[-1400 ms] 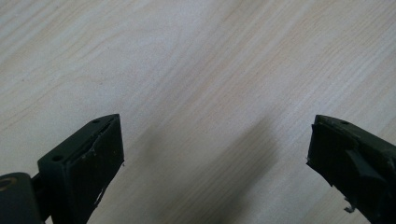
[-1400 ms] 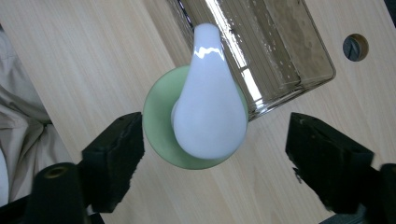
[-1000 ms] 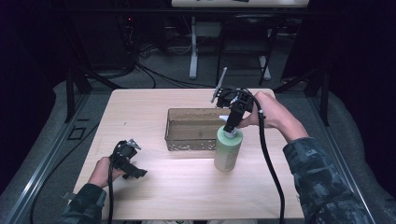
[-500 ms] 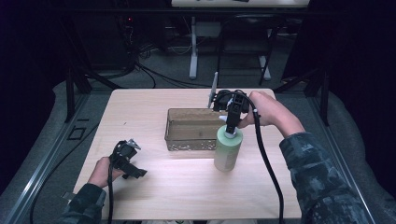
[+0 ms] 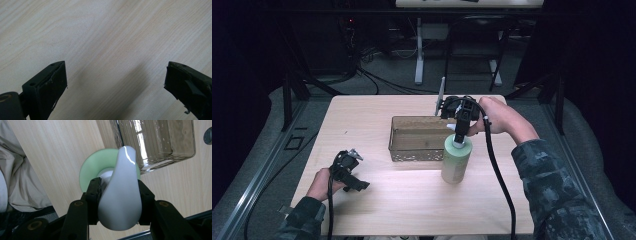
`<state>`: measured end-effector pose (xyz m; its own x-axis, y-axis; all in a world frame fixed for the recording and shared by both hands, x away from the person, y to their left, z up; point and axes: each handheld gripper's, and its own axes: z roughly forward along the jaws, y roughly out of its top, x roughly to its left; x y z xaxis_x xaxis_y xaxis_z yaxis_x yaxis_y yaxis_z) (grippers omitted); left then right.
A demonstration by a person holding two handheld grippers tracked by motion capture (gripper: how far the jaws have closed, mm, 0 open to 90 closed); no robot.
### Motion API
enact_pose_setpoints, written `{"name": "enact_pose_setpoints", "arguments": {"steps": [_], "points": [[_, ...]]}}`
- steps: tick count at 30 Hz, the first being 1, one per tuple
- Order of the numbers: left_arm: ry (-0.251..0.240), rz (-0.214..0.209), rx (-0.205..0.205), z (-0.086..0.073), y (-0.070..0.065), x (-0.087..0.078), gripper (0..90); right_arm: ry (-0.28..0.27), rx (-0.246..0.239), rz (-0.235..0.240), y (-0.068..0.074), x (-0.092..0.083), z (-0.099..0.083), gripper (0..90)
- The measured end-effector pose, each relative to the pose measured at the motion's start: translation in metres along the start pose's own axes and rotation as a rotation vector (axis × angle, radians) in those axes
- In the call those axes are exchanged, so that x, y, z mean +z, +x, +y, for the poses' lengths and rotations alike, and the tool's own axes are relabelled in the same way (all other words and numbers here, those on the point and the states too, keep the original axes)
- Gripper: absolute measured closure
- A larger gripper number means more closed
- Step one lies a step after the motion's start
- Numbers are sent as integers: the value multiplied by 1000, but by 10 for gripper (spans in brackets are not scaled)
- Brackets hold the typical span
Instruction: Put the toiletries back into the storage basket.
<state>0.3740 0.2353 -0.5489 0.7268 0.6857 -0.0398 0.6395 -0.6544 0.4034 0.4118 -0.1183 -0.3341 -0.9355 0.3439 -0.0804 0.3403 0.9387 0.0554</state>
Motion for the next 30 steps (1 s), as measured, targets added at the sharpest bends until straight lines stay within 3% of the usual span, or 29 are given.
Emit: {"name": "enact_pose_setpoints", "arguments": {"steps": [11, 30], "points": [[0, -8, 2, 0, 0, 1, 43, -6, -44, 11, 1, -3, -2, 631], [-3, -8, -2, 0, 1, 0, 43, 27, -105, 7, 5, -36, 3, 631]]}}
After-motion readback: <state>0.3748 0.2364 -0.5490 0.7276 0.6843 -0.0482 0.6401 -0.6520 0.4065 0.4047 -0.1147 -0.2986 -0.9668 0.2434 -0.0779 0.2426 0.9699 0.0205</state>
